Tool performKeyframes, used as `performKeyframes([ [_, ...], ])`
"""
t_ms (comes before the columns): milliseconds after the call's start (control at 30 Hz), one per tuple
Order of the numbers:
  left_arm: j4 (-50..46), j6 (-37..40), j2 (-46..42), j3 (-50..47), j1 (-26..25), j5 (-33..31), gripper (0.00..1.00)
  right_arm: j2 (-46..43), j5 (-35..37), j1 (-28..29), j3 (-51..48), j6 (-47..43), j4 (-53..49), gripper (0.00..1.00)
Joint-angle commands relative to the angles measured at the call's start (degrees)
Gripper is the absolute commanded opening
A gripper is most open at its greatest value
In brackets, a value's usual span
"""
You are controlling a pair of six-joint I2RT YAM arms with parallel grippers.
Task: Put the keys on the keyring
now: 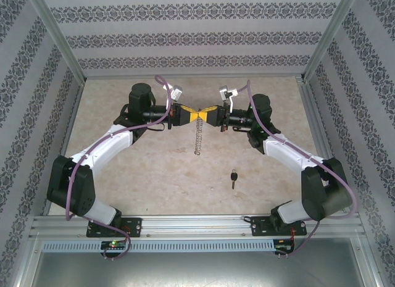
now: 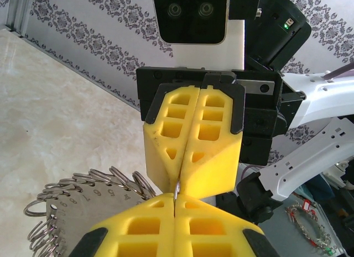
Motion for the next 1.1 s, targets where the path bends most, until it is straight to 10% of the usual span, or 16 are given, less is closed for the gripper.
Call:
performKeyframes([
  [0,1.24,1.97,-0.71,-0.23,0.10,2.63,0.00,0.92,0.97,-0.23,2.05,0.51,3.02,0.00],
  [367,-9.65,13.61,-2.04,0.24,0.17,-4.52,0.00,-2.26,5.12,-3.92,0.24,3.76,1.15,0.57],
  [1067,-6.13,35.94,-10.11,-8.97,-2.72,-20.04,0.00,-7.07,9.97,-4.09,-9.19,-1.23,-12.58,0.61],
])
